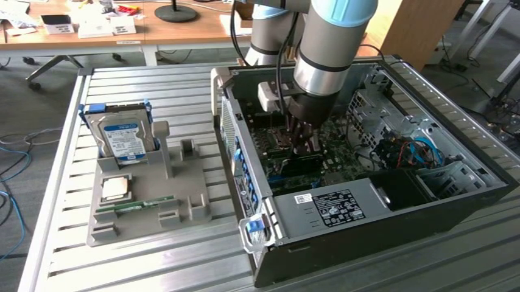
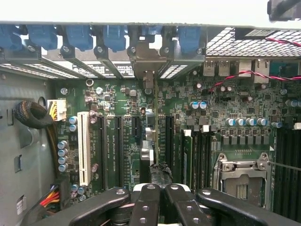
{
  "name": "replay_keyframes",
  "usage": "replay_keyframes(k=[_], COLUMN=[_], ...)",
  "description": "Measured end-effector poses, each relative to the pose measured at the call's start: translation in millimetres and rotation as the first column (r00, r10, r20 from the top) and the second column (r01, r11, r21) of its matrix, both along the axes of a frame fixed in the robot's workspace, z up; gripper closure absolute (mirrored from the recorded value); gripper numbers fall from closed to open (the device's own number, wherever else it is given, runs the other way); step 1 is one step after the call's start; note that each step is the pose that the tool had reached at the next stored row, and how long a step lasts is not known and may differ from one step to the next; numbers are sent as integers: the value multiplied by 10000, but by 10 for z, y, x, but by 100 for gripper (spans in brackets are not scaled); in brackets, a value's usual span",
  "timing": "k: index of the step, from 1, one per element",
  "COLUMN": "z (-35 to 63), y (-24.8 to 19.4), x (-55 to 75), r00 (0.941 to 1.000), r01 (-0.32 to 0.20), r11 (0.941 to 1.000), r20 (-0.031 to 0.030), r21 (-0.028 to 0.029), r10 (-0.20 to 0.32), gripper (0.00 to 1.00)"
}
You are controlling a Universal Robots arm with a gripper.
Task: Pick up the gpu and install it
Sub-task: 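Press down on the gpu until it lock into place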
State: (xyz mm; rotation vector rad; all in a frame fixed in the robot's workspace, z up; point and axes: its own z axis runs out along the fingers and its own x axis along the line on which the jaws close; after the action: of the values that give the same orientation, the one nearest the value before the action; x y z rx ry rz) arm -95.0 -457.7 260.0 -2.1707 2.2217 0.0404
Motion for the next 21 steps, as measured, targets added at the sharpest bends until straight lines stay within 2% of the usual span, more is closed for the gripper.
replay_keyframes(k=[11, 21], z=[9, 192], y=[1, 0], x=[-2, -2], r00=[10000, 10000], r01=[0, 0], r11=[10000, 10000], r20=[6, 0], r21=[17, 3], r10=[0, 0], gripper=[89, 89])
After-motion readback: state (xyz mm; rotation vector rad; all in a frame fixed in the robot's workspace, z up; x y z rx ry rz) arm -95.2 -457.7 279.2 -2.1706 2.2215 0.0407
